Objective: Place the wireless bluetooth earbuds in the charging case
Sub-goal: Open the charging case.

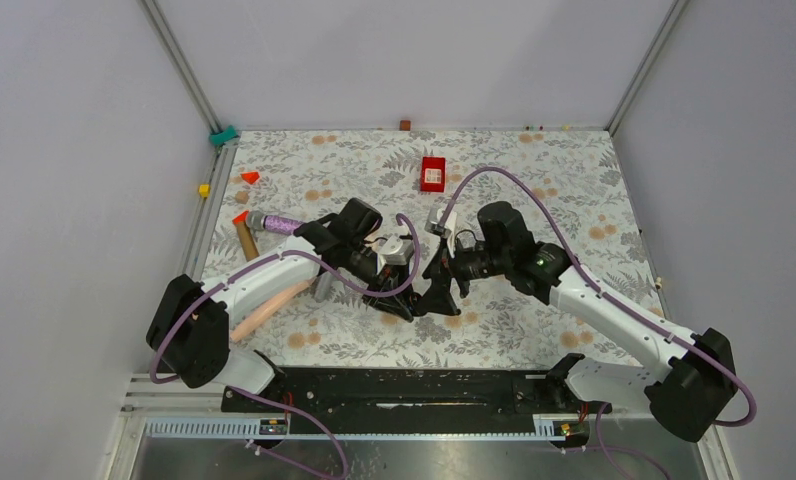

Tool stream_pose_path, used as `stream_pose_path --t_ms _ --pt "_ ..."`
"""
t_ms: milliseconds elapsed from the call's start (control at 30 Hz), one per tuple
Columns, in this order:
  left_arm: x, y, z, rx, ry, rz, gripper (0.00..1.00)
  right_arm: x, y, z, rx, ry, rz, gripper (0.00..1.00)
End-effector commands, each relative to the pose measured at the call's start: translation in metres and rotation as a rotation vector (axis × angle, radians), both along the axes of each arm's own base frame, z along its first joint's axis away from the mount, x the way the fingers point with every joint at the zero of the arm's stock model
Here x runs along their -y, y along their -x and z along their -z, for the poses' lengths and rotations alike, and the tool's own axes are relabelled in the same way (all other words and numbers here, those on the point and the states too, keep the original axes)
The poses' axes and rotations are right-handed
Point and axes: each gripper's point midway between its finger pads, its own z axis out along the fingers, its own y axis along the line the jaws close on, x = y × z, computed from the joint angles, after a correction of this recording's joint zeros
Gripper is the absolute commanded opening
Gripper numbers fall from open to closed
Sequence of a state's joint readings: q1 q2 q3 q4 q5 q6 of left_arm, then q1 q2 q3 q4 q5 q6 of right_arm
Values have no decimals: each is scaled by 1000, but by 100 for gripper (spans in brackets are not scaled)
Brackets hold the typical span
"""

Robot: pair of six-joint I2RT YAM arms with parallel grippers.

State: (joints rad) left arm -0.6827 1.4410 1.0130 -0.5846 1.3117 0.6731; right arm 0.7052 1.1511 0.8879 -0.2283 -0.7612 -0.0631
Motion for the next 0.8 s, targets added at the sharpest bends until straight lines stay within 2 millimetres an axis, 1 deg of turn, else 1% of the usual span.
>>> stream_pose_path --t_ms 0,133,367,533,567,667,767 --pt "4 1 -27 62 95 33 0 2 -8 -3 90 15 17 99" --pt "3 2 -28 65 97 32 0 10 -11 -15 164 20 37 99" --pt "3 3 -28 63 99 34 0 22 -17 -17 255 55 64 100" --pt "3 3 -27 61 97 35 0 21 -3 -36 251 19 5 99" --pt "3 2 -27 60 96 34 0 22 -3 -38 252 22 5 99" --pt "3 3 -28 59 97 36 0 26 -12 -38 283 52 42 100" --pt "3 2 -27 60 97 34 0 29 -10 -41 302 57 37 99"
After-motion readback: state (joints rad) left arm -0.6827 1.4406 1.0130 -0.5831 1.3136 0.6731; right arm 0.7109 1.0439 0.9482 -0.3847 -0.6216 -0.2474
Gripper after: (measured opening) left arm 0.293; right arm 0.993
